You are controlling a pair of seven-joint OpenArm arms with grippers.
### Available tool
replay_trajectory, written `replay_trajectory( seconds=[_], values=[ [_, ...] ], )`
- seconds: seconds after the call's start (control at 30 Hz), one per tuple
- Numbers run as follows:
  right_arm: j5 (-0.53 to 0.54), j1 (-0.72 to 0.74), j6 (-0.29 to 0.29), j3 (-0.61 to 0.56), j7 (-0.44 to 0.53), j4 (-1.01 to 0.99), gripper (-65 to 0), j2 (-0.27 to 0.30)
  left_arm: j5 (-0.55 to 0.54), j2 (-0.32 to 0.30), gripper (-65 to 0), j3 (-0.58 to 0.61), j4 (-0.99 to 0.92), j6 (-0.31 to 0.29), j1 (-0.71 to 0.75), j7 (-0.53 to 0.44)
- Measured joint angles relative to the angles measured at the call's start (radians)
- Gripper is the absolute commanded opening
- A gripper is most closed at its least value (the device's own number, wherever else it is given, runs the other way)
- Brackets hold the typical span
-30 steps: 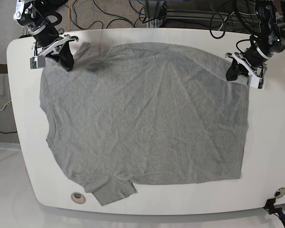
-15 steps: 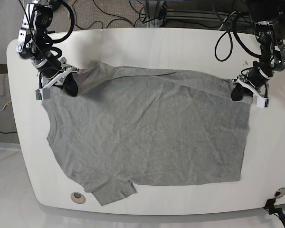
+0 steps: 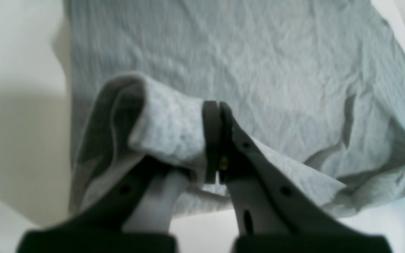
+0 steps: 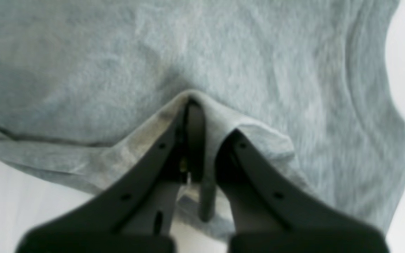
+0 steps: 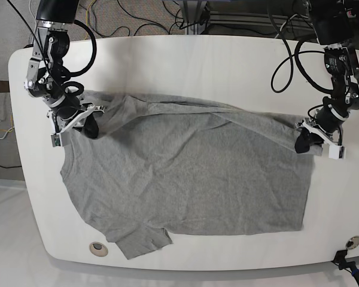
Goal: Fold the T-shirt properly
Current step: 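Lift the shirt edge and fold it over toward the hem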
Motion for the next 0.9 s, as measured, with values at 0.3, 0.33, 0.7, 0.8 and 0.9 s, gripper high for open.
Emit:
replay_trajectory(
  seconds=[0.3, 0.33, 0.7, 0.8, 0.9],
  values=[
    [-0.035, 0.117, 0.001, -0.045, 0.001, -0.109, -65.0, 0.0, -0.002, 0.004, -65.0, -0.057, -0.09, 0.034, -0.087, -0.003],
    [-0.037, 0.13, 0.002, -0.046, 0.001, -0.122, -65.0, 0.0, 0.002, 0.006, -65.0, -0.057, -0.116, 0.061, -0.097, 0.0],
    [-0.056, 0.204, 0.0, -0.105, 0.033, -0.164, -65.0, 0.0, 0.0, 0.008, -65.0, -0.051, -0.261, 0.193, -0.132, -0.002],
    [-0.186, 0.211, 0.001, -0.127, 0.056, -0.167, -65.0, -0.016, -0.001, 0.009, -65.0, -0.051, -0.263, 0.21, -0.135, -0.003],
    [-0.256, 0.225, 0.003, -0.137, 0.087, -0.209, -65.0, -0.054, -0.003, 0.009, -64.0, -0.045, -0.263, 0.21, -0.132, -0.003]
  ],
)
